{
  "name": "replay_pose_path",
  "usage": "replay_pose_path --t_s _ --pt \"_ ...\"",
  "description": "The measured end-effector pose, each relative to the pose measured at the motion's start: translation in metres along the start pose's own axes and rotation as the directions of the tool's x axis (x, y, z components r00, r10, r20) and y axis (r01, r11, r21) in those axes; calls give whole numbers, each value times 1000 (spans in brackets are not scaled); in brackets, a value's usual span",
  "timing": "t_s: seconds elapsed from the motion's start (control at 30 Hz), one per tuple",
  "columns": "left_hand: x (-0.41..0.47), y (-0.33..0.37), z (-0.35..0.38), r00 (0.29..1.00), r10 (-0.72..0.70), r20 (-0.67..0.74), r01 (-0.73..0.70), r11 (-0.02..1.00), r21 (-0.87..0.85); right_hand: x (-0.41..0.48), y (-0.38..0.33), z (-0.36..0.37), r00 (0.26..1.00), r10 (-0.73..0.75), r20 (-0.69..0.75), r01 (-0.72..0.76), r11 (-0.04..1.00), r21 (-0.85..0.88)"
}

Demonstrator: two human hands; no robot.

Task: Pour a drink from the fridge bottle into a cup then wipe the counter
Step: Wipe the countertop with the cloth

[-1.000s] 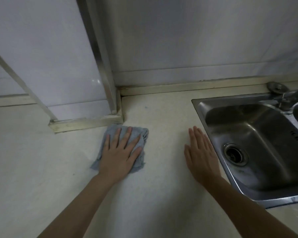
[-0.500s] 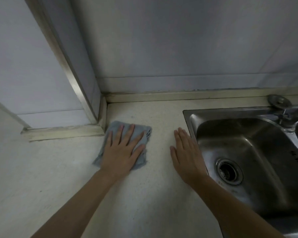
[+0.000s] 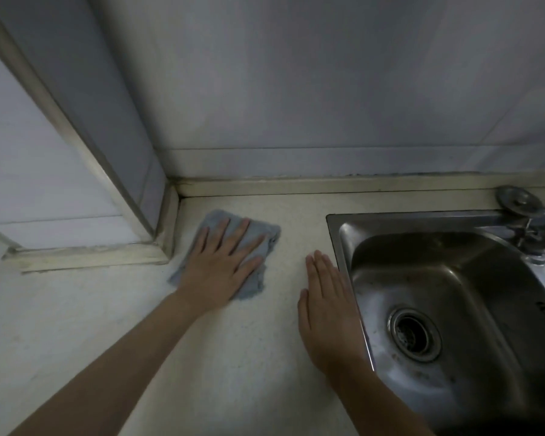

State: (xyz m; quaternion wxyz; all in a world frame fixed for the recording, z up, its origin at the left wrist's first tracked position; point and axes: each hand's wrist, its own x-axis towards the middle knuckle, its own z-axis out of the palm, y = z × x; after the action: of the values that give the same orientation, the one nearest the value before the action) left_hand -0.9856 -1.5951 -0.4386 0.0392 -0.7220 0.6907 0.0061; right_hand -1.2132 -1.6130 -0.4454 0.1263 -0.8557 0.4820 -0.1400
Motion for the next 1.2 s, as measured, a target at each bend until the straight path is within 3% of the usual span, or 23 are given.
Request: replay_pose_path --t_s 0.07,0.23,0.3,0.37,0.5,0.6,0.8,0.87,0.93,1.07,1.2 --pt "21 23 -4 1000 -18 18 18 1000 -17 1 -2 -2 1000 1 -5 -1 1000 -7" --pt "-6 43 2 959 283 -19 -283 959 9 5 4 2 995 8 102 -13 999 50" --pt "-17 28 7 944 329 -19 -329 944 -9 4 3 1 998 -4 57 3 1000 6" --pt "-9 13 8 963 268 -27 -268 963 -14 3 -1 -3 1000 9 6 -9 1000 19" --pt "32 14 0 998 -63 1 63 998 -7 4 1 0 1000 6 22 -7 1000 24" --pt "41 35 -2 991 -135 -19 133 989 -62 3 1 0 1000 0 20 0 999 -34" --pt "-19 38 11 967 253 -42 -254 967 -28 1 1 0 1000 -20 0 20 995 -101" --pt "-35 22 14 952 305 -29 -305 952 -1 1 3 2 999 -29 24 31 996 -78" --pt "-26 3 8 978 208 -10 -207 977 46 2 4 5 999 -18 34 19 999 -39" --pt "11 7 0 989 -151 3 150 986 75 1 5 8 1000 -25 0 25 998 -52" --pt "4 34 6 986 -162 -22 162 987 -6 1 6 9 1000 -30 -5 30 995 -92"
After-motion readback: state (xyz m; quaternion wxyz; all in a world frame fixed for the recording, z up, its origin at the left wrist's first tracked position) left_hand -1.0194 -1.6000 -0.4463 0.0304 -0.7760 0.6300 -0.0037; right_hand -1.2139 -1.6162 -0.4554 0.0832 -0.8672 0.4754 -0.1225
